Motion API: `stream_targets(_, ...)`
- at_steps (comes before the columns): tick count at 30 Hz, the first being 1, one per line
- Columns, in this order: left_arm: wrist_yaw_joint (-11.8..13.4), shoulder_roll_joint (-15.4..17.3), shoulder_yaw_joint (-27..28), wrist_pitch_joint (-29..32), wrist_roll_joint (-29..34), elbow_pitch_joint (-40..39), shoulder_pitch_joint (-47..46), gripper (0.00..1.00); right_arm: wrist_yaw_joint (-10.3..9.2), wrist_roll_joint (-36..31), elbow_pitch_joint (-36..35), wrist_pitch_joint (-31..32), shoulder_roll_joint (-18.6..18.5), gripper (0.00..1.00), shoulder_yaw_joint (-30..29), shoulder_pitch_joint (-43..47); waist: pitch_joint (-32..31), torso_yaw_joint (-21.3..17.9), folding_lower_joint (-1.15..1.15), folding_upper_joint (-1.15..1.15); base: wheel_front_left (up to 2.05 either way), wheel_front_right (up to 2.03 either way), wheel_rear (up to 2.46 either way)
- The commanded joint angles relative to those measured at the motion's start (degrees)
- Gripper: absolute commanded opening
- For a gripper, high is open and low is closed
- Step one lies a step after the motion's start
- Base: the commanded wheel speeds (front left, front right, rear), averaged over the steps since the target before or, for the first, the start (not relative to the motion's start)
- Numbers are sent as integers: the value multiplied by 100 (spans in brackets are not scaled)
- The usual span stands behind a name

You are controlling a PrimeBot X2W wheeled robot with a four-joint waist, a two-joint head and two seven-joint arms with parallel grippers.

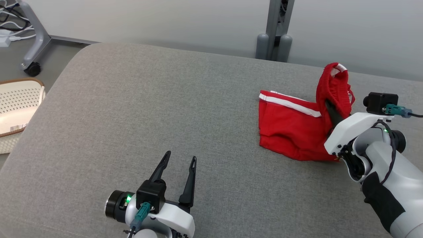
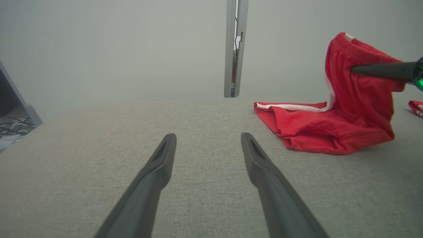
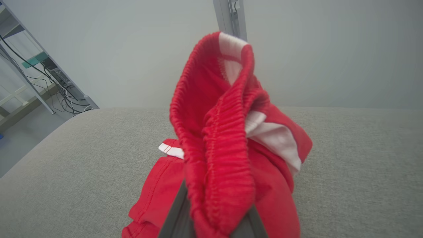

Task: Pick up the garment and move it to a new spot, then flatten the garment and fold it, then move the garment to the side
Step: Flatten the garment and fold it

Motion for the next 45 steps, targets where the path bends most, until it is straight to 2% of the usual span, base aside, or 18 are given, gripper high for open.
stream_targets(1, -12, 22, 5, -27, -41, -15, 24, 100, 11, 49, -17, 31, -20, 0, 47, -33, 25, 86, 0, 0, 0, 0, 0)
stream_targets(14, 117, 22, -166, -27, -185, -86, -45, 100, 11, 378, 148, 202, 244, 0, 368, -230, 283, 663, 0, 0, 0, 0, 0)
stream_targets(24, 205, 22, -334, -27, -292, -175, -148, 100, 11, 585, 343, 313, 260, 0, 562, -278, 558, 1006, 0, 0, 0, 0, 0)
stream_targets(25, 219, 21, -346, -27, -290, -184, -158, 100, 11, 550, 412, 334, 244, 16, 604, -288, 582, 1023, 0, 0, 0, 0, 0)
stream_targets(26, 228, 21, -354, -27, -296, -192, -163, 100, 11, 506, 467, 309, 231, 42, 633, -302, 601, 1035, 0, 0, 0, 0, 0)
stream_targets(27, 233, 21, -367, -27, -303, -195, -162, 100, 11, 509, 546, 300, 247, 100, 650, -315, 617, 1044, 0, 0, 0, 0, 0)
stream_targets(37, 197, 25, -386, -27, -241, -78, -203, 100, 11, 641, 713, 217, 439, 100, 756, -278, 534, 880, 0, 0, 0, 0, 0)
stream_targets(45, 91, 24, -128, -27, -93, 73, -20, 100, 11, 702, 300, 179, 458, 100, 1047, -178, -38, 305, 0, 0, 0, 0, 0)
